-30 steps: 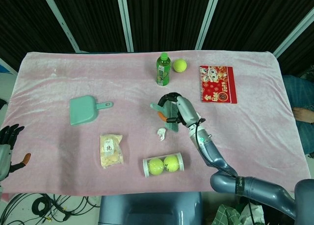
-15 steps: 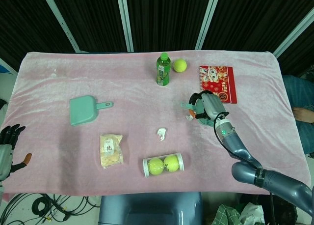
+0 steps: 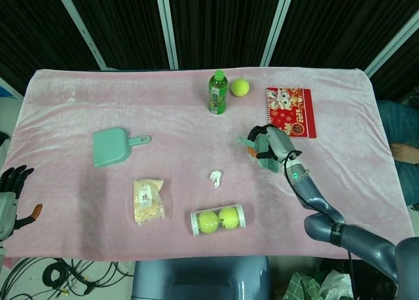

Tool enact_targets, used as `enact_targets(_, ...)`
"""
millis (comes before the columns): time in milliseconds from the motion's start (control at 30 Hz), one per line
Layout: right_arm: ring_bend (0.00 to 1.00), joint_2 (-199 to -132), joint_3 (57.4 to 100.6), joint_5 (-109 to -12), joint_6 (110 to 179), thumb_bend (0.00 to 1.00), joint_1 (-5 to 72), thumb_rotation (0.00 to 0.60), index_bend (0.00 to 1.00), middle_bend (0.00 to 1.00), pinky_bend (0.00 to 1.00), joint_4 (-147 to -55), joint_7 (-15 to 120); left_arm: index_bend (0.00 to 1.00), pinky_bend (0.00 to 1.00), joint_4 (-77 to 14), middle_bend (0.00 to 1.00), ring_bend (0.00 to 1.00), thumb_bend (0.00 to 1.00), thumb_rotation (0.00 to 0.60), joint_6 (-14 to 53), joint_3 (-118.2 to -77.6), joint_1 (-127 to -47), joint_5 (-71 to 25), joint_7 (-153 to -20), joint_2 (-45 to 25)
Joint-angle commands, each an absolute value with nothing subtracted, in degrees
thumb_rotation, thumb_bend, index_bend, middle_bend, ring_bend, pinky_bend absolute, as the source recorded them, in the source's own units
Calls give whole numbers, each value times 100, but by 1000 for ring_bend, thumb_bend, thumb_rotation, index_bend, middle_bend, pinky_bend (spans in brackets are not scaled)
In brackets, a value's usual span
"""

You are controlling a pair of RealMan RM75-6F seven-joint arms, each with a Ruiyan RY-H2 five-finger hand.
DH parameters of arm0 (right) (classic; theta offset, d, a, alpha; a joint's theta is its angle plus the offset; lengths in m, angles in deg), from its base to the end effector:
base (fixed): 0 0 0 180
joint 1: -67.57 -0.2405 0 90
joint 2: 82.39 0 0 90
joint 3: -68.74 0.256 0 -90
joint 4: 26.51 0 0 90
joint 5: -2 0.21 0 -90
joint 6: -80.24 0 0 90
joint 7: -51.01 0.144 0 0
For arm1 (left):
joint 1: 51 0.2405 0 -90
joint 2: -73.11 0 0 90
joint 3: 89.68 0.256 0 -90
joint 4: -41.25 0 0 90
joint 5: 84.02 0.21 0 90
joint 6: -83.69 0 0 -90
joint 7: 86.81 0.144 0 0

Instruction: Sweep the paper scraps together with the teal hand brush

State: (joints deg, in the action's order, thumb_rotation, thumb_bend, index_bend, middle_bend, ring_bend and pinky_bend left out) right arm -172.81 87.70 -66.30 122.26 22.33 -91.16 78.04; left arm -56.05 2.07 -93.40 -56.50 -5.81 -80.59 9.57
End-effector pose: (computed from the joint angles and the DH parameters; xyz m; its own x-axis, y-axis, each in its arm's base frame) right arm -0.1746 -0.4215 0.0100 -0.1395 -0.3605 0.9223 -0.9758 -0.1083 -0.1900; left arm -0.3119 0.1850 0.1545 0.4065 0.0610 0.9116 0.9062 0.0997 -0.4108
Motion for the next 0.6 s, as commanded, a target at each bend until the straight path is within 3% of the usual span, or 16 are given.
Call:
enact_targets(33, 304, -17771, 8773, -7105, 12556, 418, 2231, 600, 656, 604, 156, -8506, 8639, 137, 173, -5610, 76, 7, 309, 600, 197, -9340, -5645, -579, -8062, 958)
enact_targets(367, 305, -18176, 8468, -7627, 12674, 431, 2050, 600, 682, 616, 155, -7653, 9293, 137, 173, -5612, 76, 7, 309, 600, 204, -9341, -5645, -590, -8077, 964)
enact_targets(600, 317, -18283, 8454, -7686, 12711, 446, 1968, 600, 682, 623, 155, -7671, 9727, 137, 174, -5620, 76, 7, 309, 600, 220, -9341, -5653, -601, -8068, 970)
